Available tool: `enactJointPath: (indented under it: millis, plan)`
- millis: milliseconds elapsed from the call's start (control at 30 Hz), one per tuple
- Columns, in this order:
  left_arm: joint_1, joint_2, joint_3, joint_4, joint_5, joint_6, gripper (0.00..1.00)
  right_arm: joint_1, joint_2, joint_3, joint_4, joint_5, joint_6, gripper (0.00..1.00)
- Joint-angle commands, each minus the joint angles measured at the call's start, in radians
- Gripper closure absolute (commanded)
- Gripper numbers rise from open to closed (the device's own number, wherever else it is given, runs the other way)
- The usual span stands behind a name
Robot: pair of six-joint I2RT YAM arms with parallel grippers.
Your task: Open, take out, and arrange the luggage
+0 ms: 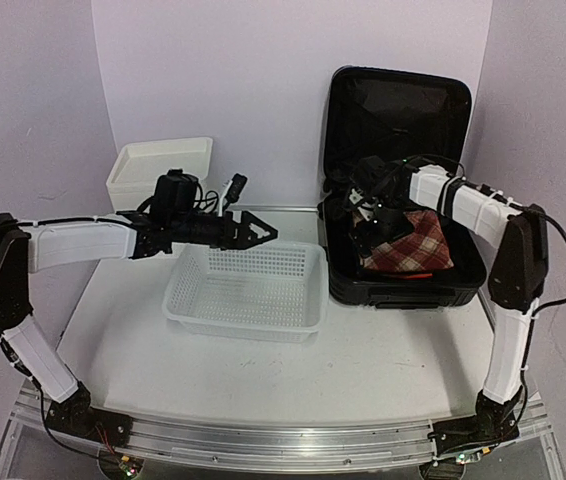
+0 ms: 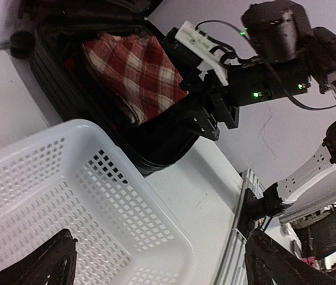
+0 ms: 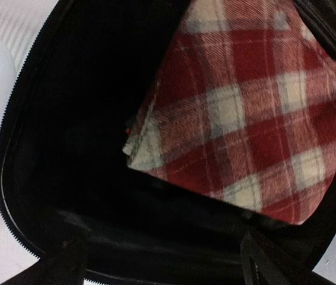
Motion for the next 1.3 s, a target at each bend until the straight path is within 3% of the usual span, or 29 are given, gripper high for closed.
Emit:
enactJointPath:
  millis: [0, 233, 433, 833, 967, 1267]
  plan:
    - [0.009, -0.104, -0.041, -0.027, -0.076, 0.096, 0.0, -0.011, 0.139, 0.192, -0.115, 0.012, -0.177, 0.12]
    - [0.031, -0.176, -0.065, -0.049, -0.104, 0.077, 0.01, -0.043, 0.253, 0.291, -0.123, -0.046, -0.447, 0.22]
    - [0.036, -0.227, -0.101, -0.052, -0.191, 0.082, 0.01, -0.065, 0.281, 0.252, -0.069, -0.109, -0.663, 0.28]
    - [0.057, -0.26, -0.121, -0.074, -0.205, 0.056, 0.06, -0.09, 0.34, 0.234, 0.072, -0.095, -0.734, 0.27]
    - [0.057, -0.251, -0.105, -0.094, -0.208, 0.038, 0.1, -0.098, 0.327, 0.225, 0.101, -0.096, -0.722, 0.37]
    - [0.057, -0.203, -0.071, -0.12, -0.19, -0.003, 0.15, -0.155, 0.269, 0.188, 0.109, -0.17, -0.7, 0.7]
